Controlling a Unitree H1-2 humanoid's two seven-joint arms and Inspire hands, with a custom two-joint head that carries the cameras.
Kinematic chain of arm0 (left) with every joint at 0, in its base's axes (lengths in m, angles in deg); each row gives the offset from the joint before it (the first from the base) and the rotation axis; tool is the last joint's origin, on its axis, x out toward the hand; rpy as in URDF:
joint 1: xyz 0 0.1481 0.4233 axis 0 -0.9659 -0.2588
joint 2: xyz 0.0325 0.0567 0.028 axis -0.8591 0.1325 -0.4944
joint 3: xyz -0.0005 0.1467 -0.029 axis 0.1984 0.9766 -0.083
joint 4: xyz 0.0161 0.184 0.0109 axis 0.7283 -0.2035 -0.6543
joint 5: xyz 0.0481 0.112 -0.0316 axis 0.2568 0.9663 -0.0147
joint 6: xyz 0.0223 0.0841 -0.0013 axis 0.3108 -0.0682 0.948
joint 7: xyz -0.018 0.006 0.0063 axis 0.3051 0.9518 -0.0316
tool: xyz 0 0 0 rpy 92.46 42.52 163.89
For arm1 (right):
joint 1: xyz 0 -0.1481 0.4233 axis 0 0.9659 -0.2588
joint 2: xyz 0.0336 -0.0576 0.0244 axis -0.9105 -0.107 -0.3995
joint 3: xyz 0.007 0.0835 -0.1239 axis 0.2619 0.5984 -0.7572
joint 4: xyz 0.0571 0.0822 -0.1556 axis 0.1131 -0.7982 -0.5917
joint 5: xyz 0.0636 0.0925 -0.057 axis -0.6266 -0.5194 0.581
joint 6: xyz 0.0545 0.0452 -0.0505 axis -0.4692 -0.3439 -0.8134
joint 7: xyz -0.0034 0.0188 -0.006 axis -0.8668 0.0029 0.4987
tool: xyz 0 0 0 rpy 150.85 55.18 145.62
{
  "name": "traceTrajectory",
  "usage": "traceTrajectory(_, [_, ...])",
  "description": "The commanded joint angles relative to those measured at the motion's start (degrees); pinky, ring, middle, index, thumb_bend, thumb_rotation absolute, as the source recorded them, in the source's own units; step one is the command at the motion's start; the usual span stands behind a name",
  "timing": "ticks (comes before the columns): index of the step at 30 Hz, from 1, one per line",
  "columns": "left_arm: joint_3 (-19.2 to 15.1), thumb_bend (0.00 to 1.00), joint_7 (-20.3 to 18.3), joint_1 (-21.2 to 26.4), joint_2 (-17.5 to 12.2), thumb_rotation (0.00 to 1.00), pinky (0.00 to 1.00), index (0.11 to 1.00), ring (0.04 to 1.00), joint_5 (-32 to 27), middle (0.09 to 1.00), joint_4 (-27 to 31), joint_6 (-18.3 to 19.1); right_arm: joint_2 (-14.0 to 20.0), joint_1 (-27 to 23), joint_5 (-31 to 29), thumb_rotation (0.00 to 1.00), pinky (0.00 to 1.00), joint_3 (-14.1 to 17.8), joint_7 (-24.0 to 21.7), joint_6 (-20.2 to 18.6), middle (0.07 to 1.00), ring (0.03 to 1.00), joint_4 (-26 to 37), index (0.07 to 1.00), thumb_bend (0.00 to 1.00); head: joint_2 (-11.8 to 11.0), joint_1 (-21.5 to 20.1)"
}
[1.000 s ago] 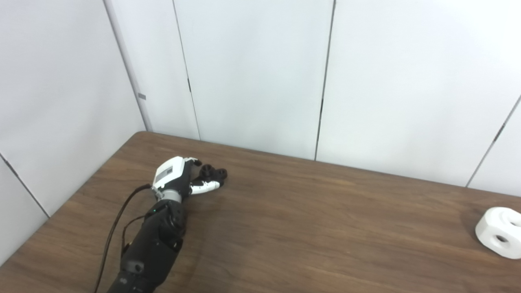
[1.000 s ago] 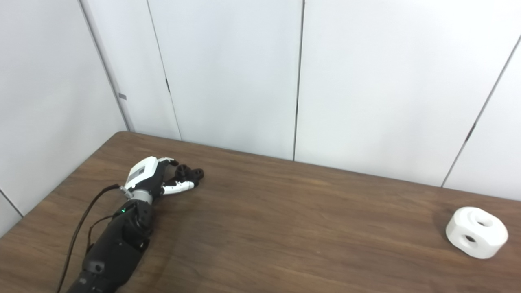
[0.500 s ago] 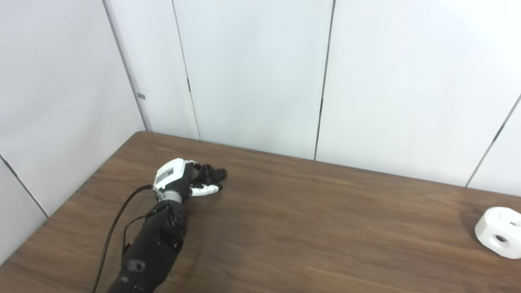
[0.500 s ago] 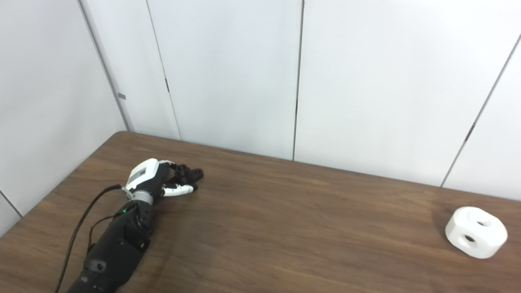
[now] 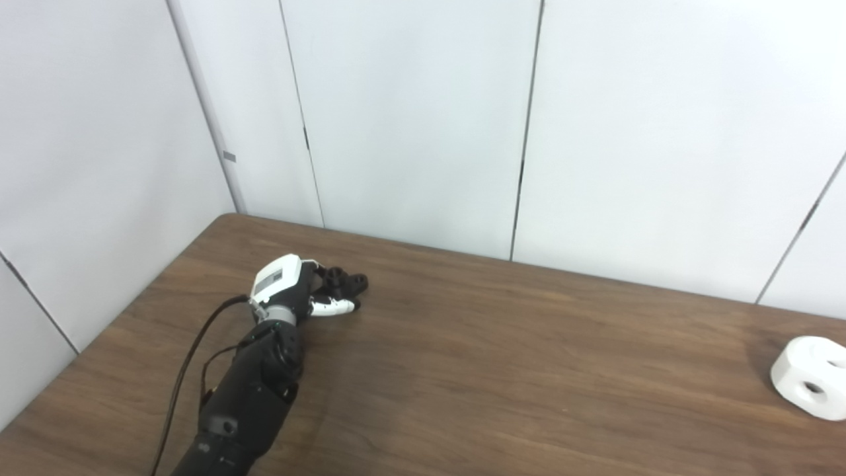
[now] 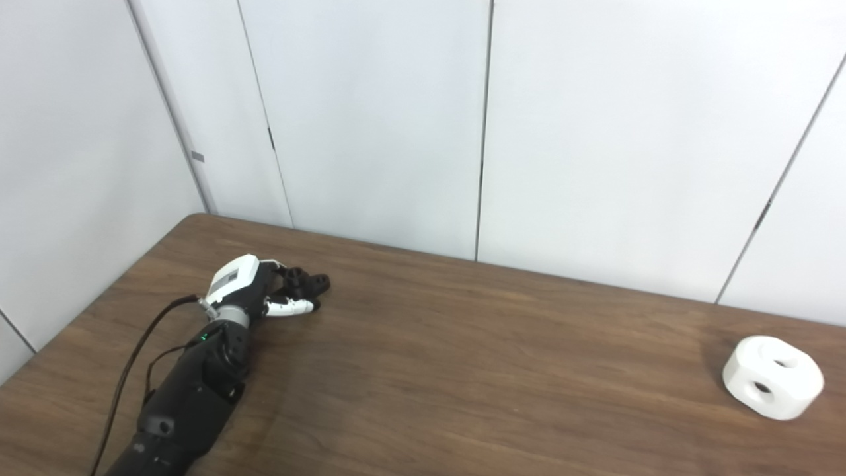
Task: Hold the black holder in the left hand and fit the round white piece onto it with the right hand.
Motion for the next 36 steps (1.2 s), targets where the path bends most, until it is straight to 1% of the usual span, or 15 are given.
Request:
traceTrajectory(1, [-0.7,0.82,0.6,2.8,-1.5,0.4,1.0,0.733,0.967,1.3,0.909,0.5,0.1,0.3,1.3,0.6,1.0,0.93,0.4,0.4,-0.6,0.968,0.983,1.2,0.949,0.49,0.0,0.0])
traceTrajectory(7, [-0.6,0.81,0.5,3.0,-1.5,0.38,1.0,0.723,0.969,1.4,0.912,0.4,0.1,0.1,1.4,1.0,1.0,0.92,0.3,0.9,-1.8,0.966,0.981,2.1,0.947,0.49,-0.1,-0.1])
traceTrajectory(14, [-0.2,0.8,0.8,2.7,-1.8,0.36,1.0,0.707,0.969,1.7,0.908,0.4,0.0,-0.1,1.3,-0.1,1.0,0.93,0.4,0.6,-1.1,0.965,0.978,1.8,0.947,0.49,0.0,-0.1])
traceTrajectory(17, [0.0,0.79,0.7,2.6,-2.0,0.32,1.0,0.695,0.964,1.9,0.898,0.5,0.0,-0.1,1.4,-0.5,1.0,0.93,0.5,0.6,-1.3,0.965,0.981,2.0,0.946,0.5,0.0,-0.2])
traceTrajectory(24, [0.1,0.79,1.1,2.4,-1.9,0.28,1.0,0.661,0.96,1.3,0.886,0.3,0.0,-0.2,1.4,-1.0,1.0,0.94,0.6,0.5,-1.4,0.963,0.979,2.1,0.95,0.51,0.1,-0.3])
traceTrajectory(25, [0.2,0.78,1.4,2.4,-1.9,0.26,1.0,0.647,0.957,1.1,0.882,0.3,0.0,-0.1,1.4,-1.1,1.0,0.94,0.6,0.5,-1.4,0.962,0.979,2.0,0.95,0.51,0.1,-0.3])
traceTrajectory(26, [0.2,0.78,2.0,2.3,-1.9,0.22,1.0,0.606,0.95,0.7,0.871,0.1,-0.2,-0.1,1.4,-1.2,1.0,0.94,0.6,0.5,-1.3,0.965,0.981,2.0,0.951,0.5,0.1,-0.4])
traceTrajectory(27, [0.2,0.73,2.5,2.3,-1.9,0.19,1.0,0.583,0.949,0.4,0.869,0.0,-0.4,-0.1,1.4,-1.2,1.0,0.94,0.7,0.5,-1.3,0.965,0.981,1.9,0.951,0.51,0.1,-0.4])
traceTrajectory(28, [0.2,0.63,2.9,2.3,-1.8,0.13,1.0,0.539,0.946,0.0,0.864,-0.1,-0.5,-0.1,1.4,-1.1,1.0,0.94,0.7,0.5,-1.3,0.965,0.982,2.0,0.951,0.51,0.1,-0.4])
traceTrajectory(29, [0.2,0.58,3.4,2.3,-1.8,0.1,1.0,0.515,0.942,-0.4,0.853,-0.2,-0.7,-0.1,1.4,-1.1,1.0,0.94,0.7,0.6,-1.5,0.965,0.982,2.1,0.952,0.5,0.1,-0.4])
traceTrajectory(30, [0.2,0.55,3.8,2.3,-1.9,0.09,1.0,0.503,0.937,-0.7,0.842,-0.2,-0.8,-0.1,1.4,-1.1,1.0,0.94,0.7,0.6,-1.6,0.965,0.982,2.2,0.952,0.5,0.2,-0.4])
traceTrajectory(32, [0.1,0.53,4.5,2.3,-1.7,0.07,1.0,0.491,0.931,-1.7,0.824,-0.5,-0.9,-0.1,1.4,-1.1,1.0,0.94,0.7,0.7,-1.7,0.963,0.98,2.4,0.952,0.5,0.2,-0.5])
traceTrajectory(36, [0.4,0.52,5.4,2.1,-1.7,0.06,1.0,0.486,0.926,-2.9,0.802,-0.3,-1.2,-0.1,1.5,-1.0,1.0,0.93,0.8,0.8,-2.1,0.96,0.977,2.7,0.949,0.5,0.3,-0.6])
